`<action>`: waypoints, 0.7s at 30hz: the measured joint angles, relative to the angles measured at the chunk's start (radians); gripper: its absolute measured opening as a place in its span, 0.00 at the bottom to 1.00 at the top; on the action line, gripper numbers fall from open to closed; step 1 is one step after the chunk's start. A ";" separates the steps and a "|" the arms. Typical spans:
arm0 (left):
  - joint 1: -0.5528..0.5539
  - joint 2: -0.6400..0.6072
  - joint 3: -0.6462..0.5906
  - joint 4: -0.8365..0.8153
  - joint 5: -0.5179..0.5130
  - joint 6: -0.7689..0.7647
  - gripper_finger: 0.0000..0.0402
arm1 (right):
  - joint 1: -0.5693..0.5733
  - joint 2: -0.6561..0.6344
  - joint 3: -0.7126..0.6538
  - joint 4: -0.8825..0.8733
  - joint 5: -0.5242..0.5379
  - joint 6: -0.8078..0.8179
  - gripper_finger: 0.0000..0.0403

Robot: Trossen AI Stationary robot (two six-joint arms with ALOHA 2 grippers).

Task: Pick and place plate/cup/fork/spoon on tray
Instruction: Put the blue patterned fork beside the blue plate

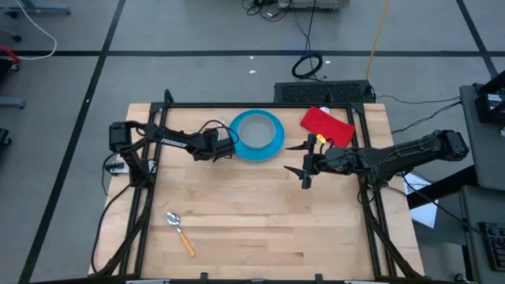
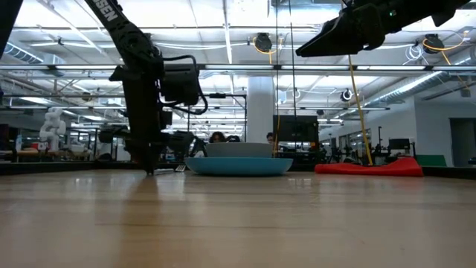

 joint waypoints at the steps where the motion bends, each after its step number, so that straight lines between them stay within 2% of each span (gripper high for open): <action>1: -0.001 0.000 0.000 0.005 0.000 0.001 0.09 | 0.000 0.000 0.000 0.000 0.000 0.000 0.69; 21: -0.011 -0.011 -0.001 0.011 -0.009 -0.001 0.09 | 0.000 0.000 0.000 0.000 0.000 0.000 0.69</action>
